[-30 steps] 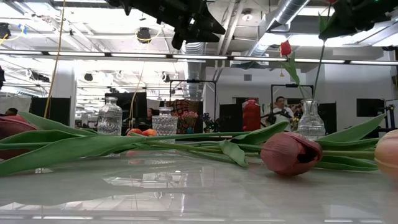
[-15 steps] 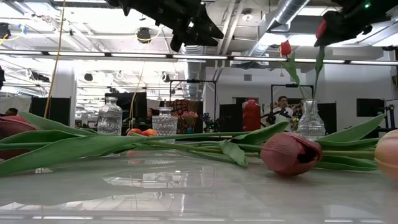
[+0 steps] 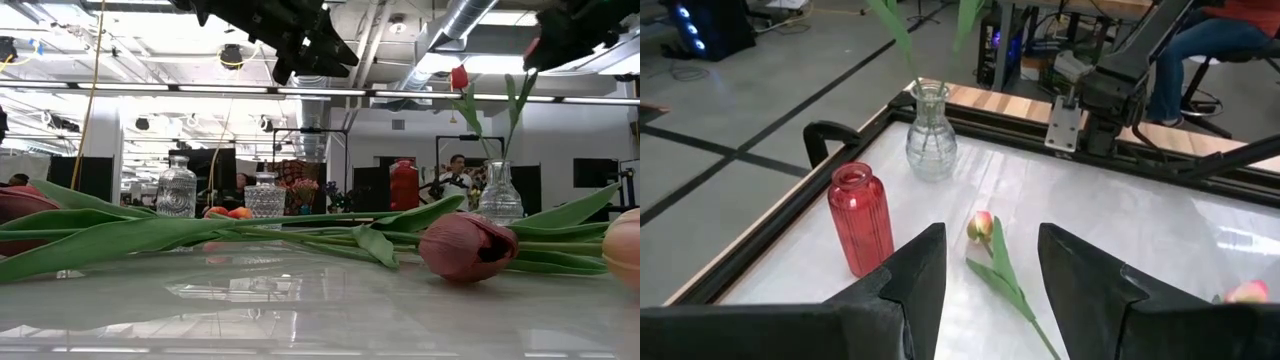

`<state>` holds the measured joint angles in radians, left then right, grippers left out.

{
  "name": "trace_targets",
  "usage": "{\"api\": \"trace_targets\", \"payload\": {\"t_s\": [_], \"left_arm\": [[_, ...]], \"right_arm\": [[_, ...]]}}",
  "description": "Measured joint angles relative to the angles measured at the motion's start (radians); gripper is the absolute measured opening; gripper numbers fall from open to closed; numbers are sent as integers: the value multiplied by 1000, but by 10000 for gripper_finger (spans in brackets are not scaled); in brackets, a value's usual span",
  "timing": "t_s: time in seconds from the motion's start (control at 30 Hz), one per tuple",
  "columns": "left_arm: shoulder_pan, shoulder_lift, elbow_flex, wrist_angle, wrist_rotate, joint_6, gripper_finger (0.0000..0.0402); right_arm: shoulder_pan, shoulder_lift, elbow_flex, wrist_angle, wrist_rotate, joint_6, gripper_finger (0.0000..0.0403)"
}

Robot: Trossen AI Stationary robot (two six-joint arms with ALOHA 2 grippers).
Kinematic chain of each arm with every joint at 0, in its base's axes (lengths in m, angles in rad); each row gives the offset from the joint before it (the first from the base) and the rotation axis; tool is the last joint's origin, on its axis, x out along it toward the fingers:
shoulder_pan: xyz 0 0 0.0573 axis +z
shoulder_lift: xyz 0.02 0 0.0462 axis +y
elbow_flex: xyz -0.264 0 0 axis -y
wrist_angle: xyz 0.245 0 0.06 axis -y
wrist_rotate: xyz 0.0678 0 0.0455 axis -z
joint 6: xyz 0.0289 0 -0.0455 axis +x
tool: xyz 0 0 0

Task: Sort flowers into vase by color
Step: Put the pink flower into the right transparent vase, then put the white-pink flower into the left transparent vase

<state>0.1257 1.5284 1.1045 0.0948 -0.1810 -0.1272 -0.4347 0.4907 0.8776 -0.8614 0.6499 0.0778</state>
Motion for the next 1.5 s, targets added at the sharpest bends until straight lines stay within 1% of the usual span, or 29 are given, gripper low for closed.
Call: {"api": "trace_targets", "payload": {"t_s": [0.17,0.23,0.33,0.5,0.57,0.63,0.73,0.93,1.03,1.1,1.13,1.23,1.3,1.37,1.5], "left_arm": [[0,0,0,0,0,0,148],[0,0,0,0,0,0,148],[0,0,0,-6,-1,0,148],[0,0,0,-35,-3,0,148],[0,0,0,-47,-3,0,148],[0,0,0,-57,-3,0,148],[0,0,0,-66,-2,0,148],[0,3,0,-65,1,-32,148],[-1,19,0,-36,1,-72,148],[-5,49,1,38,1,-77,148],[-7,62,0,49,2,-76,148],[-13,117,-1,148,33,-52,148],[-14,147,0,180,39,-47,148],[-14,182,23,192,40,-46,148],[-13,263,103,146,39,-37,148]], "right_arm": [[0,-1,68,-154,-2,59,249],[0,-1,92,-194,-33,83,249],[0,-1,125,-243,-125,120,249],[0,-1,142,-262,-342,203,249],[0,1,142,-271,-414,236,249],[0,6,142,-294,-469,290,249],[0,13,133,-318,-516,382,249],[1,13,87,-351,-538,495,249],[1,13,68,-348,-540,501,249],[1,13,55,-343,-539,501,249],[1,13,48,-331,-539,501,249],[3,13,35,-314,-539,500,249],[3,13,32,-314,-539,500,249],[3,13,32,-311,-539,500,249],[2,13,32,-311,-539,498,249]]}}
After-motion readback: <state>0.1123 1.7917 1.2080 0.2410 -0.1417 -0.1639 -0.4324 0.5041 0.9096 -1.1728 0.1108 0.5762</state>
